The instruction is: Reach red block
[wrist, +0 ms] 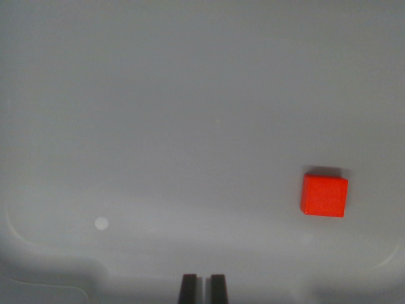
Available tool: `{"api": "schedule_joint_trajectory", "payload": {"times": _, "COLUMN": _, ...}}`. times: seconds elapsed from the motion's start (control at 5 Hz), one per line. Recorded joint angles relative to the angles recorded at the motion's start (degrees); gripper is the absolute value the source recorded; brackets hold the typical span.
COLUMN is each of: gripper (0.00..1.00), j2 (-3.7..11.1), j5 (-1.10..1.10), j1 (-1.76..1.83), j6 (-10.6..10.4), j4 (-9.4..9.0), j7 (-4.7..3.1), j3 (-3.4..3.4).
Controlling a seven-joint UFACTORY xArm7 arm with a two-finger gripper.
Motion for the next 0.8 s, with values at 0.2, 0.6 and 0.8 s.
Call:
{"api": "schedule_joint_trajectory", "payload": {"times": 0.2, "gripper": 0.0, "j2": 0.0, "j5": 0.0, "j1": 0.0, "j6": 0.0, "j4": 0.0, "j7": 0.0, "j3": 0.0}}
{"api": "schedule_joint_trajectory", "payload": {"times": 0.6, "gripper": 0.0, "j2": 0.21, "j5": -0.07, "j1": -0.17, "j6": -1.1, "j4": -0.76, "j7": -0.02, "j3": -0.16}}
{"api": "schedule_joint_trajectory", "payload": {"times": 0.8, "gripper": 0.0, "j2": 0.47, "j5": -0.15, "j1": -0.38, "j6": -2.47, "j4": -1.72, "j7": -0.05, "j3": -0.37}}
